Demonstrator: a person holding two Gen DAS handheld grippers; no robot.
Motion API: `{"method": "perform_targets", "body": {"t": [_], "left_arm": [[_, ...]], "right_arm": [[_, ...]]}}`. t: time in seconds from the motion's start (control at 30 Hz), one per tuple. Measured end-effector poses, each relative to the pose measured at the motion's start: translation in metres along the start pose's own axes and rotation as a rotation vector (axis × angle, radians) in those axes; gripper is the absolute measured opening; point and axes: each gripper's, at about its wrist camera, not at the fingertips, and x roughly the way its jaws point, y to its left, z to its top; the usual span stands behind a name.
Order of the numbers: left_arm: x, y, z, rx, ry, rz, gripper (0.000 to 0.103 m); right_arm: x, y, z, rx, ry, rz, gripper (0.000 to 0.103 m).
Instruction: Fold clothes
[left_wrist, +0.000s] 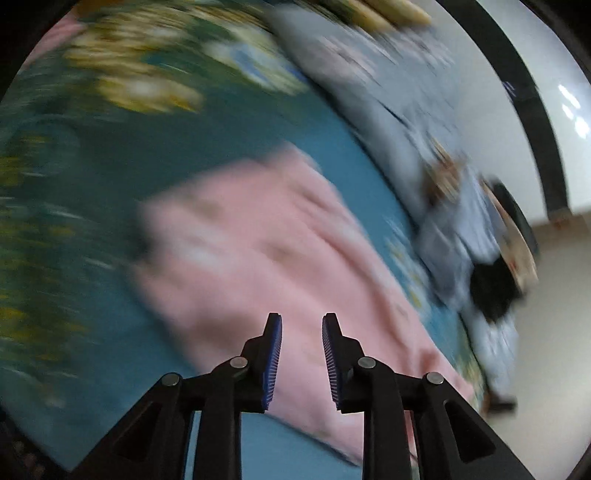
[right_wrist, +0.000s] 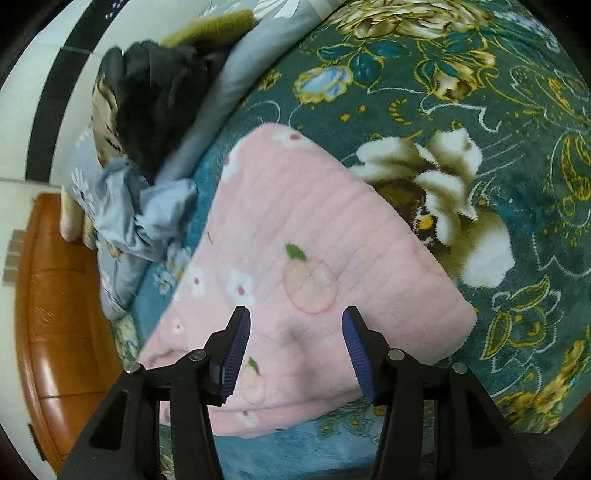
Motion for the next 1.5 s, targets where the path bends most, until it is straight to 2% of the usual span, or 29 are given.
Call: {"method": "perform_targets", "body": {"t": [0.03,0.07,0.13,0.2,0.27,0.4,0.6,0.63,0.77,0.8,0.87,0.93,1.03,1.13,1.23,1.33,1.43,1.5], "left_arm": [[-0.010,0.015,0.006,-0.028,-0.040,0.018,0.037],[-0.017,0.027,0.008,-0.054,-0.073,0.018,0.052],[-0.017,0.045,0.011,-0.103,-0.095,-0.009,0.062],[-0.004,0.057,0.011,-0.150,-0.048,-0.076,0.063],[0.013,0.057,0.011,-0.166,-0.016,-0.093,0.064],[0.036,0.054,0.015,-0.137,-0.022,-0.044,0.064],[0.053,0.063,0.024,-0.192,-0.026,-0.093,0.064],[0.052,0.063,0.024,-0.188,-0.035,-0.094,0.063],[0.050,0.048,0.023,-0.090,-0.046,-0.037,0.027],[0.047,0.040,0.024,-0.056,-0.052,-0.027,0.024],[0.032,0.016,0.024,0.034,-0.067,-0.032,0.020],[0.012,-0.022,0.020,0.156,-0.091,-0.085,0.019],[-0.017,-0.099,0.003,0.351,-0.094,-0.219,0.018],[-0.030,-0.183,-0.034,0.574,-0.076,-0.342,0.018],[-0.015,-0.257,-0.078,0.711,-0.001,-0.457,0.018],[0.018,-0.317,-0.128,0.821,0.109,-0.493,0.018],[0.048,-0.353,-0.185,0.908,0.228,-0.511,0.018],[0.068,-0.375,-0.223,0.969,0.305,-0.517,0.018]], "right_arm": [[0.001,0.001,0.003,0.009,-0.003,0.011,0.053],[0.001,0.001,0.005,0.017,-0.007,0.021,0.053],[0.003,0.003,0.005,0.030,-0.010,0.036,0.054],[0.003,0.000,0.005,0.045,-0.014,0.055,0.054],[0.001,-0.003,0.005,0.055,-0.022,0.065,0.054],[-0.004,-0.007,0.004,0.074,-0.038,0.082,0.054],[-0.010,-0.016,0.003,0.122,-0.054,0.112,0.054],[-0.010,-0.017,0.003,0.129,-0.057,0.113,0.054],[-0.011,-0.017,0.003,0.139,-0.063,0.111,0.054],[-0.010,-0.017,0.003,0.138,-0.063,0.109,0.054],[-0.011,-0.017,0.004,0.137,-0.065,0.112,0.054],[-0.012,-0.017,0.004,0.138,-0.068,0.116,0.054],[-0.015,-0.021,0.003,0.154,-0.081,0.142,0.054],[-0.018,-0.025,0.002,0.170,-0.095,0.170,0.054],[-0.022,-0.028,0.001,0.187,-0.109,0.198,0.054],[-0.025,-0.032,0.000,0.203,-0.123,0.225,0.054],[-0.029,-0.036,-0.001,0.219,-0.137,0.253,0.054],[-0.033,-0.043,-0.002,0.255,-0.161,0.299,0.065]]}}
